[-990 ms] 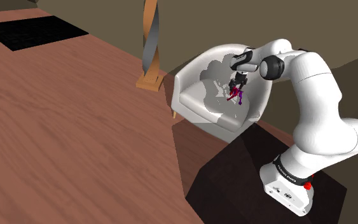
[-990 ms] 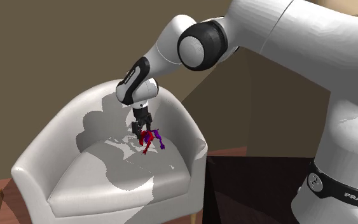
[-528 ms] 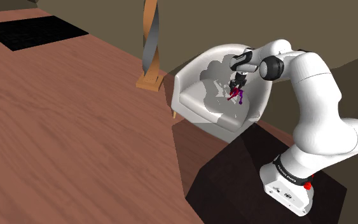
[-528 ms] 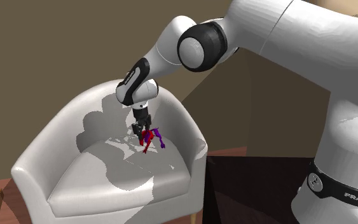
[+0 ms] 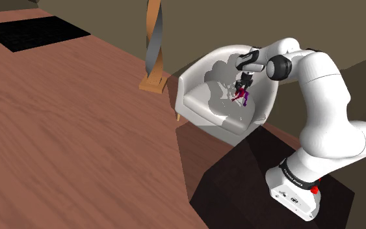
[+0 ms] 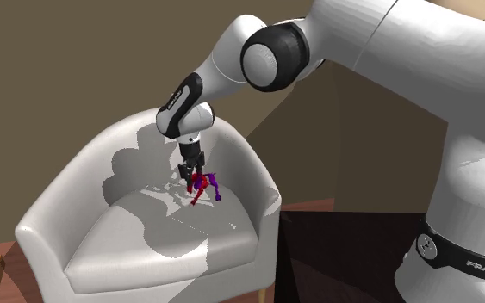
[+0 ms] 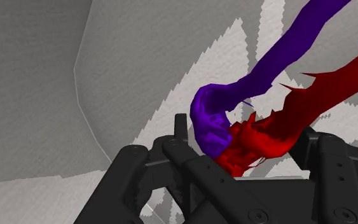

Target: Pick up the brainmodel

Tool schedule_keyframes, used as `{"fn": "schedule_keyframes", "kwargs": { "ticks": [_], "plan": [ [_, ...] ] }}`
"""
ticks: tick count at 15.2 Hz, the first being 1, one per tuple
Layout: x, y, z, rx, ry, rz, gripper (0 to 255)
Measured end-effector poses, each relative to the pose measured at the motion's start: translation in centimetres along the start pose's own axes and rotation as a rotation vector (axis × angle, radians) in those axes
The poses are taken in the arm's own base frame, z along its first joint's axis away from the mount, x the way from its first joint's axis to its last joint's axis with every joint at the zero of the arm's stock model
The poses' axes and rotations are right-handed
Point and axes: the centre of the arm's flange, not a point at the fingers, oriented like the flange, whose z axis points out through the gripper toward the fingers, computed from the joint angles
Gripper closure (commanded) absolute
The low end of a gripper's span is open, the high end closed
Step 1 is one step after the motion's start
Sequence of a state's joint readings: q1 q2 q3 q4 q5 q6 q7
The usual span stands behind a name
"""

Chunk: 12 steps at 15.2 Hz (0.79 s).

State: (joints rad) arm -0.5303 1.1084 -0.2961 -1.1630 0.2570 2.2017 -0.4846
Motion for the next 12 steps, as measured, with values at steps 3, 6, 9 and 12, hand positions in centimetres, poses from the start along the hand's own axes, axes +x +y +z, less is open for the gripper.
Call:
{"fn": "schedule_keyframes", "kwargs": {
  "ticks": [3,6,9,12],
  "plan": [
    [-0.1,0.0,-1.5,0.000,0.000,0.000,255],
    [-0.1,0.1,-3.1,0.000,0.000,0.000,255],
    [-0.3,0.1,-4.6,0.000,0.000,0.000,255],
    [-0.3,0.2,-6.1,0.000,0.001,0.000,255]
  ]
}}
